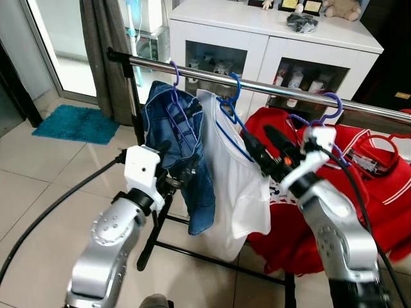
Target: Hang hanger
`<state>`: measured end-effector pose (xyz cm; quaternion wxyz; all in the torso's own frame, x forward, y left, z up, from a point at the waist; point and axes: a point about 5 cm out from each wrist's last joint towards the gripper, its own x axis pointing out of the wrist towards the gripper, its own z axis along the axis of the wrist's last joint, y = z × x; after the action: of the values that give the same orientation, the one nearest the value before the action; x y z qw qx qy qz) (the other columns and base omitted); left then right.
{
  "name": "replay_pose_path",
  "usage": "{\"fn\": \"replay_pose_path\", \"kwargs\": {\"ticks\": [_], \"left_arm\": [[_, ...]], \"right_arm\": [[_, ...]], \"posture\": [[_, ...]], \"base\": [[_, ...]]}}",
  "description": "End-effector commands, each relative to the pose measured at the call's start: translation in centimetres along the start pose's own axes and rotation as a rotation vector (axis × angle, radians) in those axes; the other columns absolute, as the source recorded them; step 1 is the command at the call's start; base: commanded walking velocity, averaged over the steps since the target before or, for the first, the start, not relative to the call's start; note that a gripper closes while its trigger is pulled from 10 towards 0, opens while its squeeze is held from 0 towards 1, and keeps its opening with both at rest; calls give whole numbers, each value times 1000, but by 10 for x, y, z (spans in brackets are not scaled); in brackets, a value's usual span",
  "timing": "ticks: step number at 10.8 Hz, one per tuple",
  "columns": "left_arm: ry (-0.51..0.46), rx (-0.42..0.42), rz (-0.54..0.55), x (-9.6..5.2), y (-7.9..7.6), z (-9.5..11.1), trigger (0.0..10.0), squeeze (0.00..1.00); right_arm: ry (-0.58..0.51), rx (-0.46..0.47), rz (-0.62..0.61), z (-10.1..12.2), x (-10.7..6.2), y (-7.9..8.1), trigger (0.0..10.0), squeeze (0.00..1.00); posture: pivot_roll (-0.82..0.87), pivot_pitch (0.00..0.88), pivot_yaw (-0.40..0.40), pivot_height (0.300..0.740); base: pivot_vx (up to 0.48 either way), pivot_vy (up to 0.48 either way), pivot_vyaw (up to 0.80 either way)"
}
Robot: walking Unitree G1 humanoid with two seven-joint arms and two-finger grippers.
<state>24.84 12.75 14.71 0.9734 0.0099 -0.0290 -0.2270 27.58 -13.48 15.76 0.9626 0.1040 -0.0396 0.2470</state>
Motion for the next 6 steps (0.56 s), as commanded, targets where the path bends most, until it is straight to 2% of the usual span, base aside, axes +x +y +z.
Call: {"fn": "replay_pose_path", "kwargs": {"ticks": [1,3,5,6], "left_arm": [[-22,-1,22,0,-1,3,10000,1000],[-32,-5,54,6,4,4,10000,1000],[-33,-2,41,9,0,4,10000,1000],[-18,1,37,8,-1,2,10000,1000]], "right_arm": [[13,-4,-37,1,-2,-1,10000,1000],[34,-46,-52,4,-1,1,10000,1000],[42,-59,-56,4,0,1,10000,1000],[33,-44,-79,4,2,-1,10000,1000]], "posture": [[153,0,-58,740],[116,0,-49,740],[118,0,-46,740],[130,0,-48,740]], "base": [[0,-371,0],[0,-480,0],[0,-480,691],[0,0,0]]}}
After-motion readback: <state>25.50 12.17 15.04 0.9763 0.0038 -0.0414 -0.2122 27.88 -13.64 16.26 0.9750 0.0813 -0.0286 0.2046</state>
